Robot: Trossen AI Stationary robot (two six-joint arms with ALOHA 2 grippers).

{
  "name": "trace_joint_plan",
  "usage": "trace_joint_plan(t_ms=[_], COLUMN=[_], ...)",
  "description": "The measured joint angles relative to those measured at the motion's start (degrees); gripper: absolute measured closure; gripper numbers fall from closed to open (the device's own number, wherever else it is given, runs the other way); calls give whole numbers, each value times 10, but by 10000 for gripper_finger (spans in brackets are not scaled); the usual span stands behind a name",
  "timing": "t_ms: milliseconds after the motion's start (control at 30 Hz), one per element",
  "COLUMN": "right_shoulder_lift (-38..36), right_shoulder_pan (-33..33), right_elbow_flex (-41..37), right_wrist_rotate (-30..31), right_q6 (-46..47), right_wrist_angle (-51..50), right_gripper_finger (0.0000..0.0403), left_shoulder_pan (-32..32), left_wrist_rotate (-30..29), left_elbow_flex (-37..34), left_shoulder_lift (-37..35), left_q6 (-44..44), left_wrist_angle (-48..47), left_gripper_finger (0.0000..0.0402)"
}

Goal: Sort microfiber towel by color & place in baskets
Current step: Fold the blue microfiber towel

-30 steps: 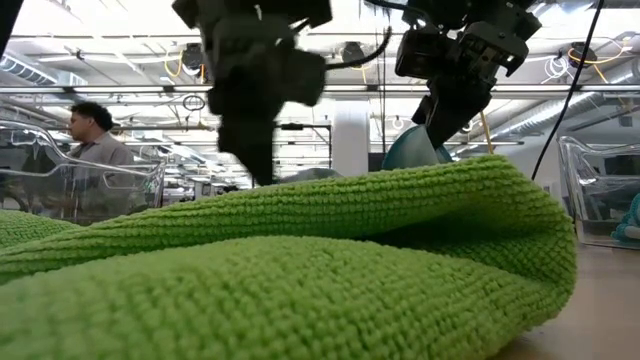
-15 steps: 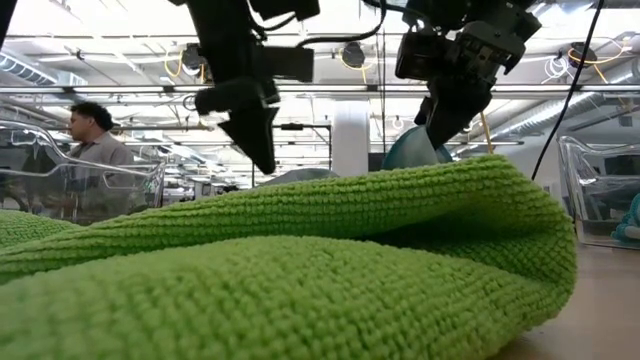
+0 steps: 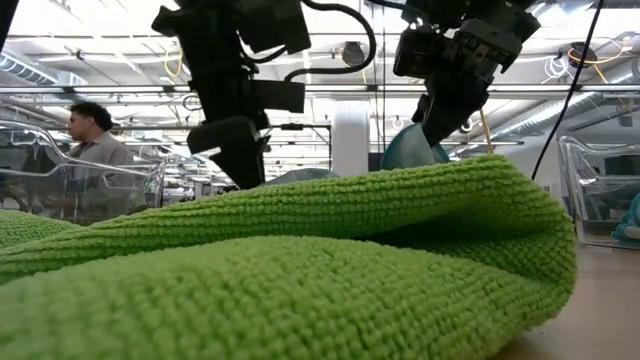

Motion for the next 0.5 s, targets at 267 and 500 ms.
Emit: trace_joint_plan(t_ms=[267,500], right_shoulder_lift=[0,0], right_shoulder_pan=[0,0], right_elbow_flex=[0,0], right_wrist_rotate=[0,0], right_q6=[4,4], right_wrist_angle=[6,6], right_gripper_finger=[403,403], left_shoulder_pan=[0,0], left_wrist_rotate=[-2,-30], left_elbow_flex=[-37,-39], left_shoulder_lift=[0,0], left_q6=[-18,-42], left_wrist_angle=[81,83], left_gripper_finger=[325,320])
